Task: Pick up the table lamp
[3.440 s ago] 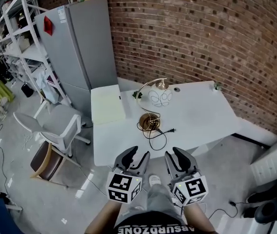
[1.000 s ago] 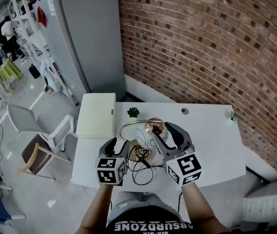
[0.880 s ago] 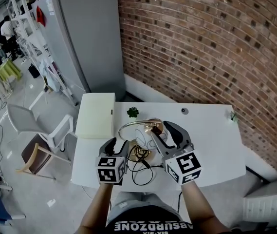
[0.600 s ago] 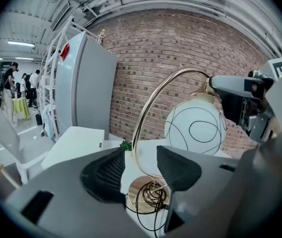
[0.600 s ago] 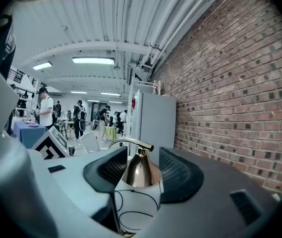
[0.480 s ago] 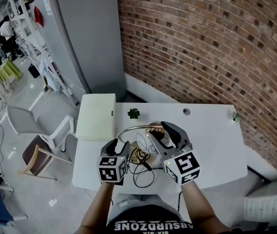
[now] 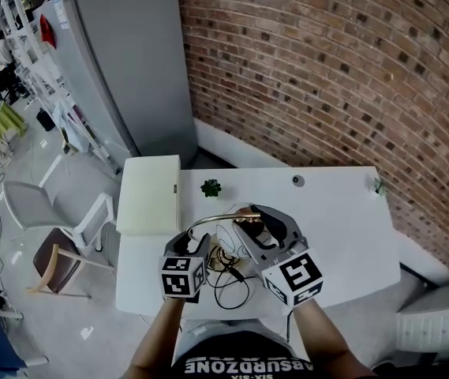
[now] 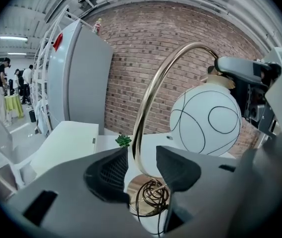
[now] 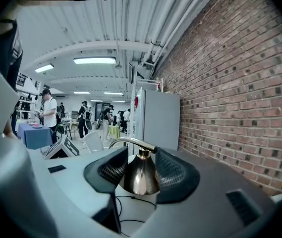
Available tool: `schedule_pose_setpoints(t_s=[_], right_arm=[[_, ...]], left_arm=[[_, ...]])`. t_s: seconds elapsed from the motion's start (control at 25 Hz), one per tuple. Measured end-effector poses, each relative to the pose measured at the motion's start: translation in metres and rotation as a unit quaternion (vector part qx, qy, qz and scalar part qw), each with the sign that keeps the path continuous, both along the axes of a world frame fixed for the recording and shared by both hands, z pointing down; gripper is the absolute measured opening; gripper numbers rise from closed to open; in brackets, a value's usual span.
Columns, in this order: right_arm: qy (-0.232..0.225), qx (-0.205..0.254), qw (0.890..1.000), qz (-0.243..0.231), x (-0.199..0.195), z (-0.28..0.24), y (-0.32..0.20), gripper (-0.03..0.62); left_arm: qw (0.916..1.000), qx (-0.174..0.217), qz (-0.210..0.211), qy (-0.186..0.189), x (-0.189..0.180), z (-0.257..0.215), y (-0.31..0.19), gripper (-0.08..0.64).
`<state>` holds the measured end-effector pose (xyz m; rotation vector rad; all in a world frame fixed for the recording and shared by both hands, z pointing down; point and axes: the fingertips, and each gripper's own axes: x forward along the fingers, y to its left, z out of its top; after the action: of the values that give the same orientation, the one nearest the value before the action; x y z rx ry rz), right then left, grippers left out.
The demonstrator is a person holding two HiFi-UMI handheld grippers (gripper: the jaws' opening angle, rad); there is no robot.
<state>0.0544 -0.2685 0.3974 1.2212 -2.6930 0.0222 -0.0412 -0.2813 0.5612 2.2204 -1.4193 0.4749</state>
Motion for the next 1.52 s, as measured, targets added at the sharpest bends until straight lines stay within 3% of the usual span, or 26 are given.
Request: schedule_pose_setpoints(t_s=[0.2,0.44,0.68,1.04,1.52], right_arm=[[-0.002,-0.010,1.000,-0.001,0.0016,0.0011,-0.0020,0.164],[-0.037,0.006,0.999,0.007,0.0066,-0.0009,-0.0011,0.163],[-0.047,0.004,0.999,0.005,0.0066,-0.0002,-0.0015,0.163],[-0.059,-0.008,0.998,-0.001,0.0087,-0.0011,-0.0030,0.155],[-0.042,-0.018,0.999,-0.007,0.0059,-0.0050,-0.0013,0.129]], left_arm=[[0.9999,0.006,-0.008,-0.005,-0.0023,0.0063,-0.0016,0.056],[0.9991,0.018,-0.006,0.038,-0.0002,0.0058,-0.0020,0.048],[0.9993,0.030,0.007,0.020,0.0003,0.0072,-0.0013,0.049],[0.9991,0.035,0.000,0.024,0.0008,0.0070,-0.0016,0.049],[0.9996,0.002,-0.007,0.028,-0.0010,0.0068,-0.0014,0.046]])
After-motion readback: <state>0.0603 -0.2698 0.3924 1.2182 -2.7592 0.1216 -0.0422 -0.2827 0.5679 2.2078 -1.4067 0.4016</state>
